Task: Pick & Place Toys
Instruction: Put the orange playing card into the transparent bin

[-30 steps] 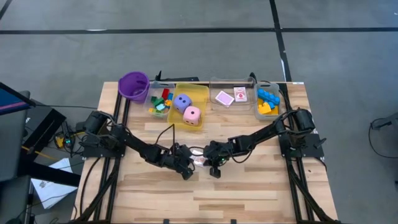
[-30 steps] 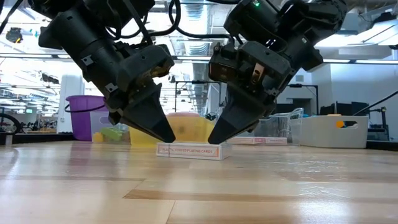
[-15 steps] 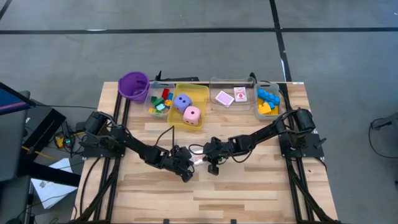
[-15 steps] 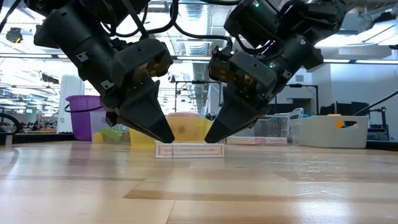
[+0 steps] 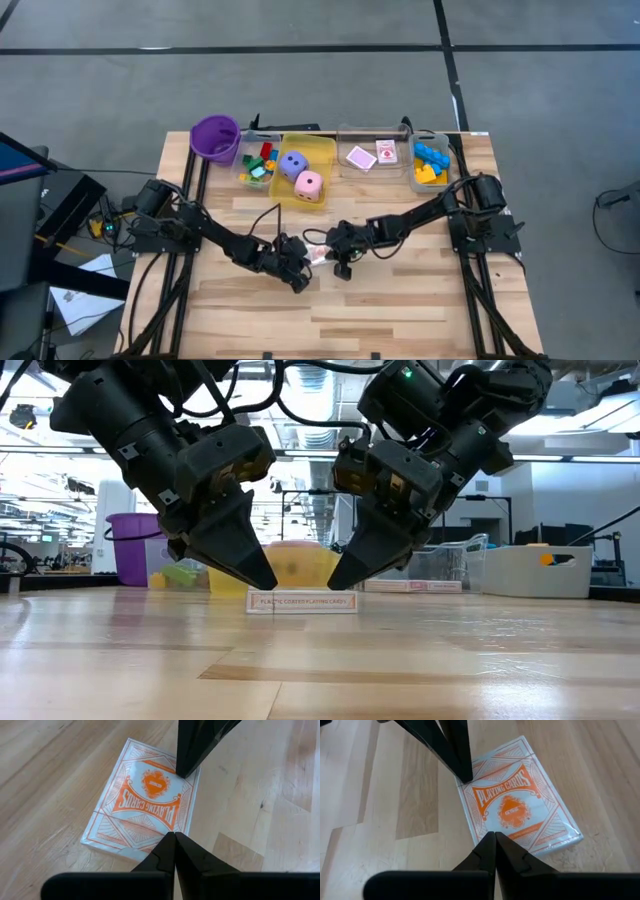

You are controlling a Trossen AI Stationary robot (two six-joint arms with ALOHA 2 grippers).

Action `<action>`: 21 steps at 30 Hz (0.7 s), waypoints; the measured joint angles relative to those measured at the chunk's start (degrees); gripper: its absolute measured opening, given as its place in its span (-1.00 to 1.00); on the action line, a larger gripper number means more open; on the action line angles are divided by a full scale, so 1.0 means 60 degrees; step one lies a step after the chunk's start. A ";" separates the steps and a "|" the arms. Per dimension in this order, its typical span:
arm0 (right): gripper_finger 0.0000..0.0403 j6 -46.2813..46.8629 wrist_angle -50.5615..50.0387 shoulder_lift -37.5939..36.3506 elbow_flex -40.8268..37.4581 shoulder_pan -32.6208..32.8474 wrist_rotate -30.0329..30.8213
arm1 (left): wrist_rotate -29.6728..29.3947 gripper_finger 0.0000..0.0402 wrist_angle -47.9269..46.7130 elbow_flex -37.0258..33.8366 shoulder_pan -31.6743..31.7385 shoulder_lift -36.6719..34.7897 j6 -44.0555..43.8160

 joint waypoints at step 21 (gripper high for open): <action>-1.00 0.0026 0.0036 0.0007 0.0000 -0.0003 -0.0464 | -0.0248 -1.00 -0.0094 -0.0018 0.0022 0.0000 0.0183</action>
